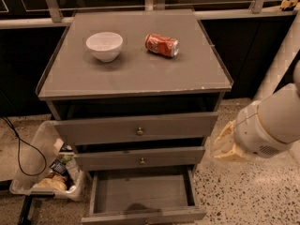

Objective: Close bottom drawer

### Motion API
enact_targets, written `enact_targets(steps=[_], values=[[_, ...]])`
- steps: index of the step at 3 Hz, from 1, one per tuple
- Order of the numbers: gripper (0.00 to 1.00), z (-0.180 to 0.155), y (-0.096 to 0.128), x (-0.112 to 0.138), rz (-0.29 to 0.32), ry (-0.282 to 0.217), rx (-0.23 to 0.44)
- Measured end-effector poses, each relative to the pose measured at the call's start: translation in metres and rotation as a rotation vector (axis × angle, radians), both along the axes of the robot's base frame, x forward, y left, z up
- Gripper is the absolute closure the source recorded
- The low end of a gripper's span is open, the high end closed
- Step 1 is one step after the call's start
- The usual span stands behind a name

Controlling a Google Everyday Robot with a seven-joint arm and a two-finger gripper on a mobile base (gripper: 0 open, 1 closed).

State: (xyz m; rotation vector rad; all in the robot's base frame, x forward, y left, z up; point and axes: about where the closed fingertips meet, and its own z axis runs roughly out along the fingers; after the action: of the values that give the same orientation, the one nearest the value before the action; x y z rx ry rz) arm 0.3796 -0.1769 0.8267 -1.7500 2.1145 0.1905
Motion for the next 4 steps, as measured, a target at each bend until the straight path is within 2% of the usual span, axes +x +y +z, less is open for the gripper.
enact_targets(steps=[1, 2, 3, 4], values=[[1.0, -0.068, 0.01, 0.004, -0.019, 0.072, -0.006], [1.0, -0.13, 0.013, 0.017, -0.052, 0.074, 0.026], [1.0, -0.176, 0.005, 0.032, -0.091, 0.032, 0.055], [1.0, -0.175, 0.006, 0.039, -0.1, 0.008, 0.059]])
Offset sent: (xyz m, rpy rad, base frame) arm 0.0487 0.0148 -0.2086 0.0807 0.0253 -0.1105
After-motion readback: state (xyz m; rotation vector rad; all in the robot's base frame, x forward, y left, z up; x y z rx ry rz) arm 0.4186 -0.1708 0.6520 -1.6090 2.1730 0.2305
